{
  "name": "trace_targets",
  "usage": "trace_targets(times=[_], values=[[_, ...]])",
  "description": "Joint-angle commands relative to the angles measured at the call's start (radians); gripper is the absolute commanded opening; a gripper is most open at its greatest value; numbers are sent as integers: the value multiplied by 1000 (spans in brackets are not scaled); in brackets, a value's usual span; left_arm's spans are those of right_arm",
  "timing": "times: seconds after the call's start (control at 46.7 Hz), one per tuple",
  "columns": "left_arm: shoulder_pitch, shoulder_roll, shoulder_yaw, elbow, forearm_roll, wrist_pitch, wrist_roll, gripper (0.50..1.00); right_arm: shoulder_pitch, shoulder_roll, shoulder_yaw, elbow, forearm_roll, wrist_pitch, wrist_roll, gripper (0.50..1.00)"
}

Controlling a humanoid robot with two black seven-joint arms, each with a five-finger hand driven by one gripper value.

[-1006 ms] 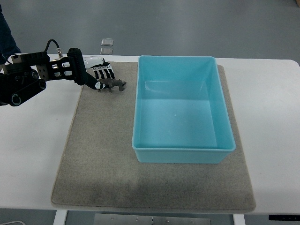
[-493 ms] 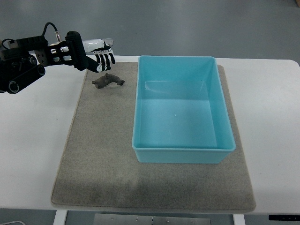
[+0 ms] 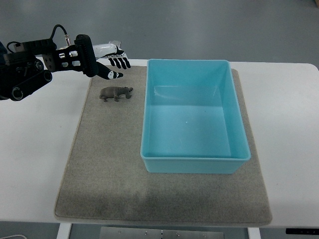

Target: Place brown hippo in blue box with left hand

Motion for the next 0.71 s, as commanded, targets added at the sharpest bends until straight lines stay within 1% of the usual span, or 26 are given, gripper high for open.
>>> trace_targets(times=[0.0, 0.171, 0.407, 0.45, 0.471, 0.535, 0.557, 0.578, 0.685], values=[[10, 0, 0, -2, 0, 0, 0, 949, 0, 0, 0, 0, 0, 0, 0, 936], [24, -2, 2, -2, 0, 0, 0, 951, 0, 0, 0, 0, 0, 0, 0, 936], [59, -3, 22, -1, 6, 0, -1, 941, 0, 0, 0, 0, 0, 0, 0, 936], [59, -3, 26, 2, 6, 0, -1, 924, 0, 0, 0, 0, 0, 0, 0, 936], [59, -3, 28, 2, 8, 0, -1, 902, 0, 0, 0, 0, 0, 0, 0, 936], [58, -3, 37, 2, 8, 0, -1, 891, 0, 0, 0, 0, 0, 0, 0, 936], [58, -3, 37, 2, 8, 0, -1, 879, 0, 0, 0, 0, 0, 0, 0, 936], [59, -3, 37, 2, 8, 0, -1, 855, 0, 0, 0, 0, 0, 0, 0, 936], [56, -3, 39, -1, 8, 0, -1, 855, 0, 0, 0, 0, 0, 0, 0, 936]])
